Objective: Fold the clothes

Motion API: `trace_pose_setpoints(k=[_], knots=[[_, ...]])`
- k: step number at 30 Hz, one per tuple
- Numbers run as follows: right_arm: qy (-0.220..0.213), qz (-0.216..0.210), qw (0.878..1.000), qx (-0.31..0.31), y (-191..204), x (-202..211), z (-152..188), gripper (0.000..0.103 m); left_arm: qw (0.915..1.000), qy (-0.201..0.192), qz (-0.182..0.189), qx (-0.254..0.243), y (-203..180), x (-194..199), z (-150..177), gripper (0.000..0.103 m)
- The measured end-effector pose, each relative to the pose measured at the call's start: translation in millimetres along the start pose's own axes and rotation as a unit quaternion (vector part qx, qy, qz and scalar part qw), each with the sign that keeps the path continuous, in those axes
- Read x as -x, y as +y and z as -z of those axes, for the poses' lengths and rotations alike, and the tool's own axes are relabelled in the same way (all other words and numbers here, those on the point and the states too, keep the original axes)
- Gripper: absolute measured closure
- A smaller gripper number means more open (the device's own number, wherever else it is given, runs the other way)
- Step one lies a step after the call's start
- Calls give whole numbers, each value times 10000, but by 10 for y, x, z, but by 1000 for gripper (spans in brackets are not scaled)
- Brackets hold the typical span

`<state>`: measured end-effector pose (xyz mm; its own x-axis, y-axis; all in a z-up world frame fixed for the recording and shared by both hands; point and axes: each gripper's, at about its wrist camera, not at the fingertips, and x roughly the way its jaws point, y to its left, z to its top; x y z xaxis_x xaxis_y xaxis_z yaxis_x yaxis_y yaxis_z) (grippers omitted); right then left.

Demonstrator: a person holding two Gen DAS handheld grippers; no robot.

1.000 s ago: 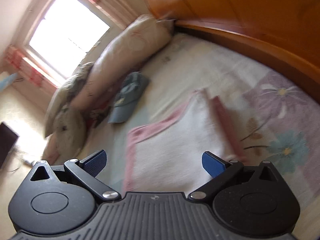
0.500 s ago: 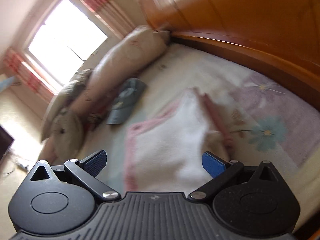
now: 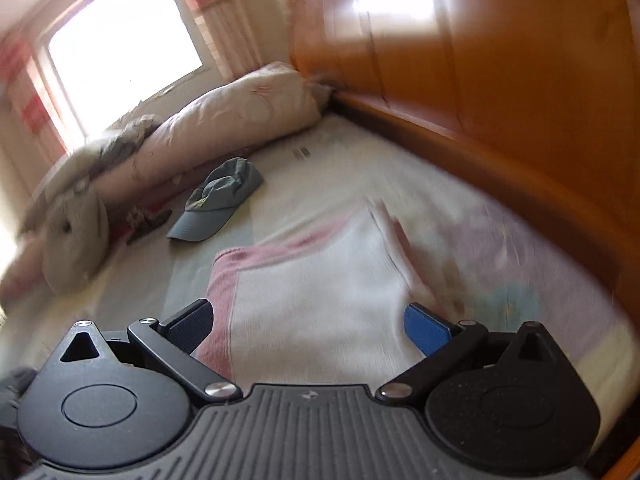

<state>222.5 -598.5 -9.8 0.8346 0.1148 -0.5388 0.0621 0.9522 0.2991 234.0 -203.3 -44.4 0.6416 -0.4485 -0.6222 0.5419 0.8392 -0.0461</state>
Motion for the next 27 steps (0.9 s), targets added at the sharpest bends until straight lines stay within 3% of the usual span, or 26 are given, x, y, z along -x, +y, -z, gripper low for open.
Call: trace_pose_setpoints(k=[4,7,9,11,15,18,20,24,27], knots=[[-151,162,9939,1085,436,-447,-16,0,9998,56,97,173,26,44,25,1],[451,437,9879,1420,553,-943,161,0,9996,64,153,225,56,92,46,1],[684,399,9854,1506,536,-1133,352,0,9995,38,196,229,81,121,66,1],[364,278,9927,1112,443,-1085,441,0,9995,40,182,256,100,115,75,1],[588,364,9910,1148,464,-1002,307,0,9995,64,158,283,123,89,82,1],[132,803,9858,1469,431,-899,167,0,9995,74,117,267,116,68,93,1],[257,953,9851,1412,276,-980,109,0,9996,102,72,241,112,53,100,1],[337,737,9919,983,-26,-1058,147,0,9988,122,-484,19,99,35,106,1],[429,736,9925,871,85,-984,28,0,9971,114,-751,-58,117,59,111,1]])
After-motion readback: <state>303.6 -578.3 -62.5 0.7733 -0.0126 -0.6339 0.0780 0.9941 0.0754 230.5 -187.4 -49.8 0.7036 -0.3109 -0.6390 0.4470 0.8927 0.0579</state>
